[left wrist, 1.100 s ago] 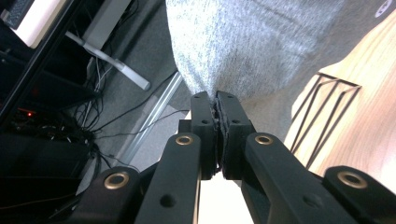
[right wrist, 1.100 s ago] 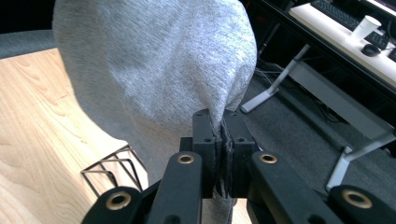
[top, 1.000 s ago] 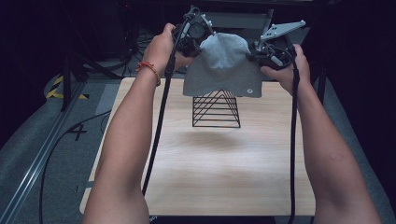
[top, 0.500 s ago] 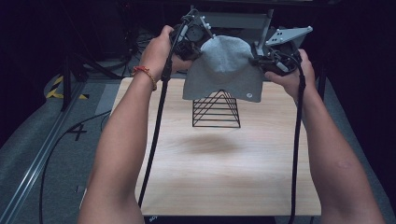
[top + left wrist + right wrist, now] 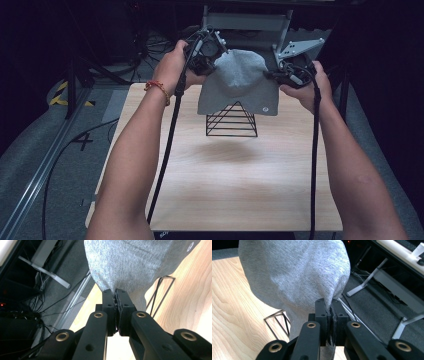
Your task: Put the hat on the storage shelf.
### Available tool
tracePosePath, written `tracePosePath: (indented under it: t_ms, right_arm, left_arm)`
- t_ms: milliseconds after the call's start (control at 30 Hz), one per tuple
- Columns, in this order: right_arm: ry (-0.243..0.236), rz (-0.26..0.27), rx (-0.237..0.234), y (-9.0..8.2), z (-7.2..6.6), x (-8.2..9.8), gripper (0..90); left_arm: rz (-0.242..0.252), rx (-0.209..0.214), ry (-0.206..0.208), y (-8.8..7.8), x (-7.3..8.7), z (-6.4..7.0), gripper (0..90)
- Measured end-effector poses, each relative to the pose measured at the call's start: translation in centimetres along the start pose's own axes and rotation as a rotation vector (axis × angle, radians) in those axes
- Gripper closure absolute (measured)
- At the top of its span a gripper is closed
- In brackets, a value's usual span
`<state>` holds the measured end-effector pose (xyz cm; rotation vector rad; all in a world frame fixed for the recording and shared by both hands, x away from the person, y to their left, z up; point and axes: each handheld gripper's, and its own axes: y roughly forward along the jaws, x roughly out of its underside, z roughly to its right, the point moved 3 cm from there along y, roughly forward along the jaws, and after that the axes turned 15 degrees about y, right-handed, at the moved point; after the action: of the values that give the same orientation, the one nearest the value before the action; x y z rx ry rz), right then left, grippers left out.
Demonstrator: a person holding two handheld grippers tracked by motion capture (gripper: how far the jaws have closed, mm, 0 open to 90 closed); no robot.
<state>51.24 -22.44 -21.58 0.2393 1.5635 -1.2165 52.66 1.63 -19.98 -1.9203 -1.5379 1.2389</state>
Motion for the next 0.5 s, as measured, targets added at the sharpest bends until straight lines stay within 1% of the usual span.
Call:
tracePosePath:
  t_ms: [33,67,100,133,167,200,233,267,333,367,400,433,467,500]
  right_arm:
    - [-0.003,-0.009,0.001,0.3,0.0,0.2,85.9]
    - [-0.002,-0.018,0.004,0.5,0.1,0.5,85.9]
    - [0.001,-0.023,0.000,0.8,0.1,0.7,86.0]
    - [0.001,-0.023,0.000,0.8,0.1,0.7,86.0]
    - [0.006,-0.038,-0.008,1.5,0.2,1.3,86.0]
    - [0.006,-0.038,-0.008,1.5,0.2,1.3,86.0]
    - [0.008,-0.049,-0.009,2.1,0.2,1.8,86.0]
    - [0.009,-0.053,-0.008,2.3,0.2,2.0,86.0]
    - [0.015,-0.056,-0.011,2.5,0.2,2.3,86.0]
    - [0.017,-0.060,-0.011,2.8,0.2,2.6,86.0]
    - [0.026,-0.070,-0.019,3.5,0.3,3.3,86.0]
    - [0.026,-0.070,-0.019,3.5,0.3,3.3,86.0]
    - [0.037,-0.076,-0.025,4.1,0.3,4.2,86.0]
    - [0.037,-0.076,-0.025,4.1,0.3,4.2,86.0]
  left_arm:
    - [-0.001,0.000,-0.007,0.4,0.1,0.2,86.8]
    - [-0.001,0.000,-0.007,0.4,0.1,0.2,86.8]
    - [-0.007,0.016,-0.011,1.3,0.3,0.5,86.9]
    - [-0.007,0.016,-0.011,1.3,0.3,0.5,86.9]
    - [-0.014,0.025,-0.008,2.3,0.6,0.9,86.8]
    - [-0.014,0.025,-0.008,2.3,0.6,0.9,86.8]
    - [-0.008,0.027,-0.010,2.8,0.7,1.0,86.9]
    - [-0.004,0.028,-0.023,3.5,0.9,1.3,86.8]
    - [-0.004,0.031,-0.026,3.8,1.0,1.4,86.9]
    - [-0.004,0.038,-0.028,4.2,1.2,1.5,86.9]
    - [-0.003,0.039,-0.030,4.7,1.4,1.7,86.8]
    - [-0.002,0.037,-0.032,5.0,1.5,1.9,86.8]
    - [-0.014,0.042,-0.027,5.5,1.8,2.1,86.9]
    - [-0.010,0.043,-0.032,5.9,1.9,2.3,86.9]
